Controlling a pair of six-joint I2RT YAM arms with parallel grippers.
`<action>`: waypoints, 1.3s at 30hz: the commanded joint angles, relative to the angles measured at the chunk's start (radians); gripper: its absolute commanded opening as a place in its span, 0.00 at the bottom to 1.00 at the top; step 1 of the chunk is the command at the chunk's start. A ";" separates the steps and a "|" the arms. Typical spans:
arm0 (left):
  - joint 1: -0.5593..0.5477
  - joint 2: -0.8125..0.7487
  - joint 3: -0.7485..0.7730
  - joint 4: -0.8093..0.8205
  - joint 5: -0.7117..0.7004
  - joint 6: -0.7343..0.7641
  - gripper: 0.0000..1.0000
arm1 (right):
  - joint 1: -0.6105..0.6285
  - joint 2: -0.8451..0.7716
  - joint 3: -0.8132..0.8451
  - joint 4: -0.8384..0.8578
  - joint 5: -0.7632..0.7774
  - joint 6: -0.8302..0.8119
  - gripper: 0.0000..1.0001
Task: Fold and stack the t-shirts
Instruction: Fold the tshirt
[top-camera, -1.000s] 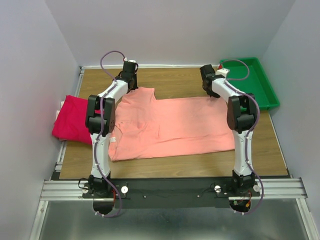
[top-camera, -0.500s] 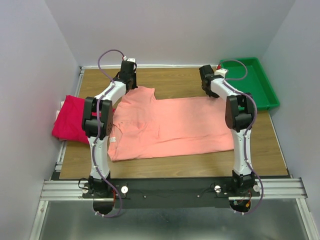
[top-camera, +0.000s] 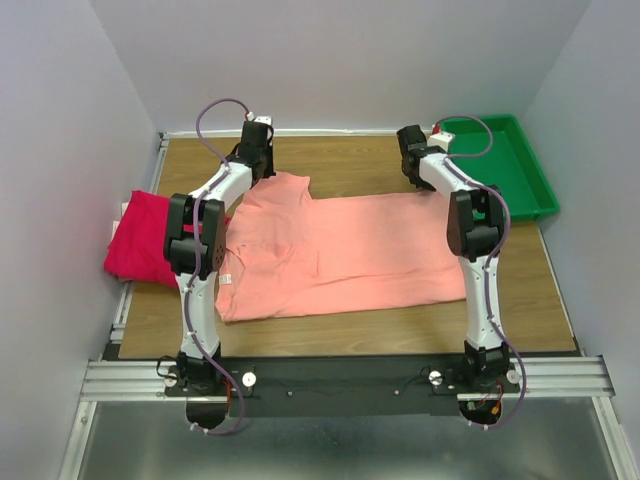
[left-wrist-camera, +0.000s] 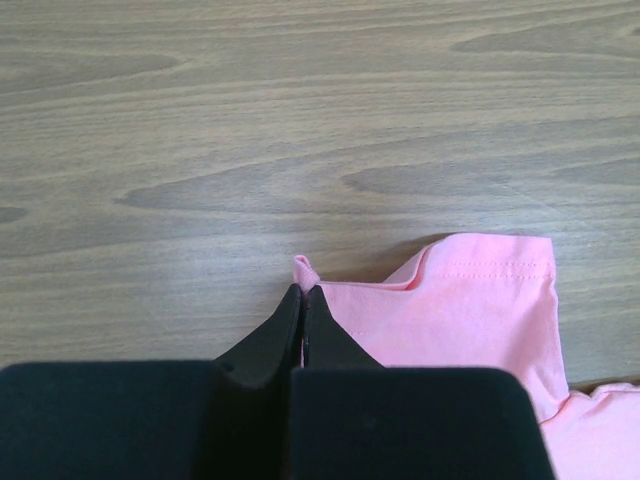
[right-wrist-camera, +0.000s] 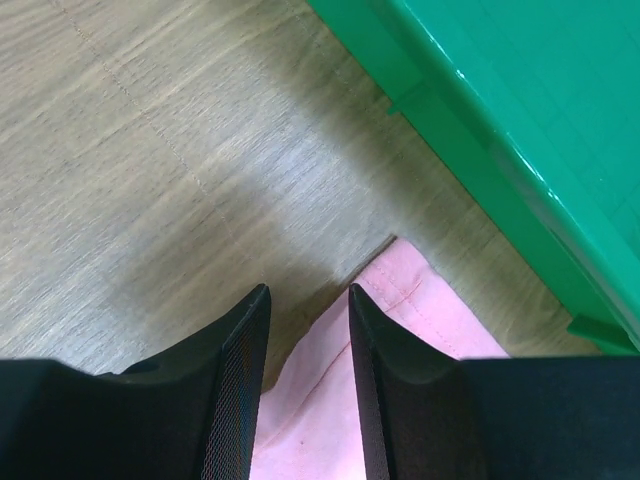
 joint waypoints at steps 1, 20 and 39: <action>-0.005 -0.023 0.001 0.013 0.020 0.017 0.00 | 0.002 0.049 0.006 -0.034 -0.024 0.026 0.45; -0.005 -0.029 -0.002 0.009 0.020 0.010 0.00 | 0.002 -0.043 -0.133 -0.052 -0.007 0.096 0.21; -0.017 -0.226 -0.237 0.131 0.083 -0.003 0.00 | 0.008 -0.198 -0.273 -0.017 -0.031 0.089 0.01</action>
